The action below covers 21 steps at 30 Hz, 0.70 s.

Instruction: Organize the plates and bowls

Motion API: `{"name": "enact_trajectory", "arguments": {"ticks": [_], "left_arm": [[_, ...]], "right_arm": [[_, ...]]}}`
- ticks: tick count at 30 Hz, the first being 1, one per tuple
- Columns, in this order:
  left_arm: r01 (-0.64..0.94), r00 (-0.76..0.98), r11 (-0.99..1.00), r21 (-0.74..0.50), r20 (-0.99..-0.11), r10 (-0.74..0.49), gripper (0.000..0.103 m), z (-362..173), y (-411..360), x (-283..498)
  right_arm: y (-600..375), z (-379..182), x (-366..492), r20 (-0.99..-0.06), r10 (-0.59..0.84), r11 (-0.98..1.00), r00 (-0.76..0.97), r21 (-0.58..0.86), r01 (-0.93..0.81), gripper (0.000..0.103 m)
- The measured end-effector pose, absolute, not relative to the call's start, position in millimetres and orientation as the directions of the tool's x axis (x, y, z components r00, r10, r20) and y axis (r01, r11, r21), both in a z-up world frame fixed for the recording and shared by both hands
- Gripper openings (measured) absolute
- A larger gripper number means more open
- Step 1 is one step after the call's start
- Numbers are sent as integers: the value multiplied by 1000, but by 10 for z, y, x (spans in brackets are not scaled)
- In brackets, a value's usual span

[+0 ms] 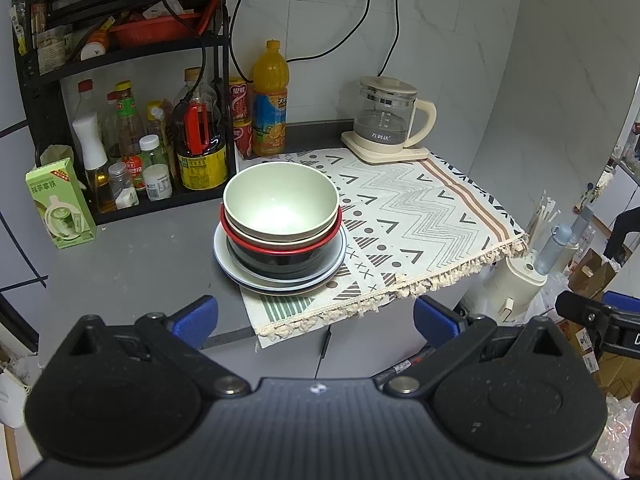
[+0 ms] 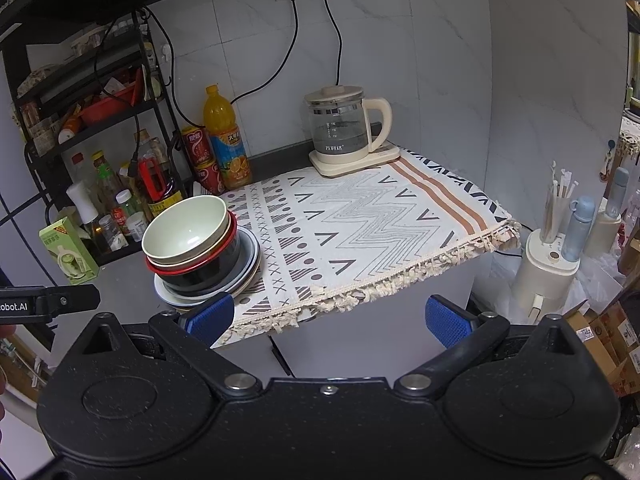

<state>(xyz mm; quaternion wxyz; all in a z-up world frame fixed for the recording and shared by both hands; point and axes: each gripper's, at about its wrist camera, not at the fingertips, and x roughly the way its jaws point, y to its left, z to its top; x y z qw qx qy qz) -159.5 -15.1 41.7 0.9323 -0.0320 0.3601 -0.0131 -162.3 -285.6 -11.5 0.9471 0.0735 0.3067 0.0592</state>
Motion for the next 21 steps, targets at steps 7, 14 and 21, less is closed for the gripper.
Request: {"name": "enact_trajectory", "arguments": {"ticks": [7, 14, 21], "left_arm": [[12, 739, 998, -68, -671, -55, 103, 433, -169, -1520], [13, 736, 997, -71, -675, -58, 103, 431, -180, -1478], [3, 737, 997, -72, -674, -51, 103, 417, -165, -1447]], "right_arm": [[-2860, -126, -1541, -577, 161, 982, 801, 171, -74, 103], [-2868, -132, -1495, -583, 168, 982, 795, 169, -83, 103], [-2867, -135, -1468, -585, 172, 982, 792, 168, -89, 103]]}}
